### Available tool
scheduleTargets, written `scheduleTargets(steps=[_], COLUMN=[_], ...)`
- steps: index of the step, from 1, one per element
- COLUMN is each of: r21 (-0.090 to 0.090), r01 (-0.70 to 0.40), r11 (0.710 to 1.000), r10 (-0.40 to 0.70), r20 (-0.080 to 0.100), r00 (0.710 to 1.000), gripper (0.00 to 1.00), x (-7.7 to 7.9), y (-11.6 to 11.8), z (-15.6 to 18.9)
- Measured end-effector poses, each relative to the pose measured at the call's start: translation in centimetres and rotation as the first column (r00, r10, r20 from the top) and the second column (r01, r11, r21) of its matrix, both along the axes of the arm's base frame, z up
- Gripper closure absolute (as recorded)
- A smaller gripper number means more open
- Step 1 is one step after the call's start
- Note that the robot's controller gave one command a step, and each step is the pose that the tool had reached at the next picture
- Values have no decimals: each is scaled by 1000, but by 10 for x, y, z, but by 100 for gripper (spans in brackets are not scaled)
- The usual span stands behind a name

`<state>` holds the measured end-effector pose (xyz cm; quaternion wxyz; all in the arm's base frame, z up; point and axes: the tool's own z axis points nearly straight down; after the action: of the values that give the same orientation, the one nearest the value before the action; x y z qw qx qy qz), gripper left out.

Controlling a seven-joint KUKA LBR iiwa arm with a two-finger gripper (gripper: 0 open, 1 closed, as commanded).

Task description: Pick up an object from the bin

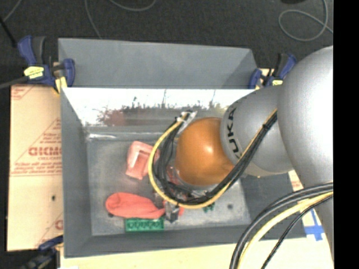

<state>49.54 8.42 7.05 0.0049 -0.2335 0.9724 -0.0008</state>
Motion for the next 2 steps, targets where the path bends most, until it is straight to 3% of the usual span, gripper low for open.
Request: scheduleTargets(steps=[2], r21=[-1], r01=[-6], r11=[1000], r10=[6], r20=[-4], r00=[1000], gripper=[100], x=[-7], y=[3], z=[10])
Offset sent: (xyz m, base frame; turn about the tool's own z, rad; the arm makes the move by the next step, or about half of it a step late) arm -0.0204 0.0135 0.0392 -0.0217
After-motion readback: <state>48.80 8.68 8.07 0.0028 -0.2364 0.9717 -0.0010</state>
